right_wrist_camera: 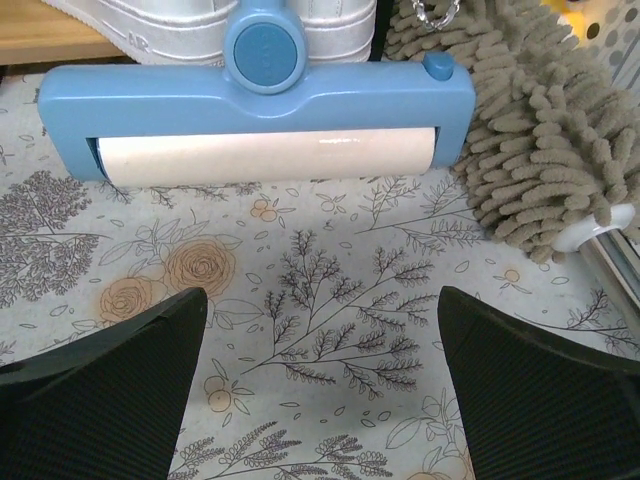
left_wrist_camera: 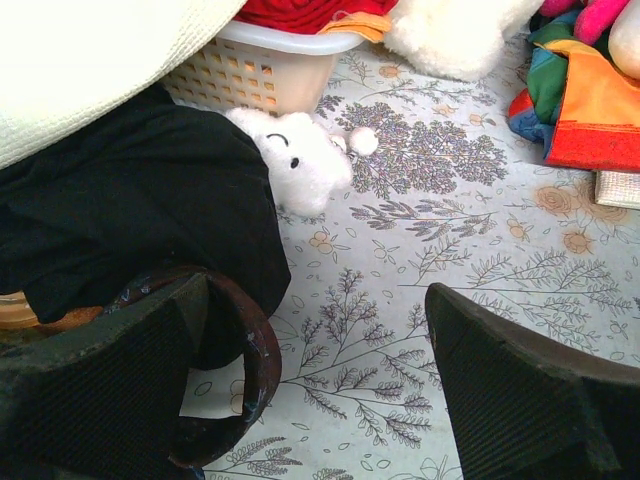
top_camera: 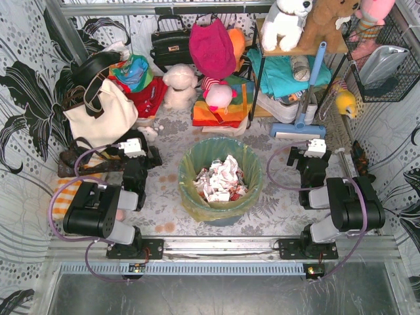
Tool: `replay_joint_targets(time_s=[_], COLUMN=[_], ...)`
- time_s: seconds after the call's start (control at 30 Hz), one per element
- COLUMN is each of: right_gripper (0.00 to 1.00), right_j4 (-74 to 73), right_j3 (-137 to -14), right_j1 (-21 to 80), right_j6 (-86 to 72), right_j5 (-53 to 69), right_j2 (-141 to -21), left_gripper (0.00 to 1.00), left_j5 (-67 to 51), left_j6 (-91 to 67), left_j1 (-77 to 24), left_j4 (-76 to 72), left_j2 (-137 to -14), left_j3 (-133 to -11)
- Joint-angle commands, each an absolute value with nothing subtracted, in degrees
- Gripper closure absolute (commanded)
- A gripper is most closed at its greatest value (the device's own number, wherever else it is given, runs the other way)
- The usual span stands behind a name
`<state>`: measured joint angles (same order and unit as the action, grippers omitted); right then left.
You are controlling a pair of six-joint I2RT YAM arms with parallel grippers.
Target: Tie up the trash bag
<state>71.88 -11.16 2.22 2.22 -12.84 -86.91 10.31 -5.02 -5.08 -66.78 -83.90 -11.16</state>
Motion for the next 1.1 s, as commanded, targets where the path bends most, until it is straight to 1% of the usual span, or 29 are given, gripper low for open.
replay_joint_targets(time_s=[0.0,0.07,0.2,0.27,0.3,0.4,0.5,0.7,0.8,0.9,0.97,1.07], right_gripper=[0.03,0.03,0.03,0.03,0.03,0.03,0.03,0.03,0.03,0.03,0.03,0.03], right_j4=[68.7,64.4,54.6,49.2,45.5,28.8,15.5,-3.2,-11.1,-16.9,-21.8,-29.9], right_j3=[-11.9,-13.1,-14.7,-15.7,-16.7,-21.5,-27.1,-37.4,-42.4,-47.1,-51.7,-59.4], right_j1=[1.9,1.9,1.9,1.9,1.9,1.9,1.9,1.9,1.9,1.9,1.9,1.9], right_j6=[1.5,1.1,0.4,-0.5,-1.5,-6.3,-10.3,-14.6,-15.1,-15.3,-16.7,-18.6], right_j5=[-13.3,-15.0,-15.8,-16.3,-16.9,-17.4,-16.5,-8.7,-4.6,2.0,6.6,11.5], right_j2=[-82.7,-80.2,-73.3,-68.8,-66.8,-60.7,-56.6,-52.7,-51.9,-51.2,-51.6,-53.2], left_gripper=[0.02,0.02,0.02,0.02,0.02,0.02,0.02,0.02,0.02,0.02,0.02,0.02], left_j5=[11.6,15.3,22.3,29.5,31.2,37.0,34.2,24.0,18.1,13.6,10.7,7.1], left_j6=[-3.8,-4.2,-5.8,-10.8,-12.5,-14.0,-18.9,-25.9,-27.4,-29.0,-29.2,-30.1], left_j1=[-5.5,-6.1,-8.0,-9.5,-10.3,-13.9,-15.4,-15.5,-15.6,-15.6,-15.6,-15.6], left_j4=[-65.7,-58.2,-48.9,-38.8,-33.6,-24.7,-15.8,0.2,9.0,18.2,25.7,32.1], left_j2=[-80.1,-76.9,-71.7,-69.2,-68.3,-66.3,-64.3,-59.9,-58.4,-57.6,-57.5,-56.6], left_j3=[-12.7,-14.5,-17.8,-22.1,-24.7,-30.2,-34.3,-41.2,-47.0,-53.2,-57.3,-61.6])
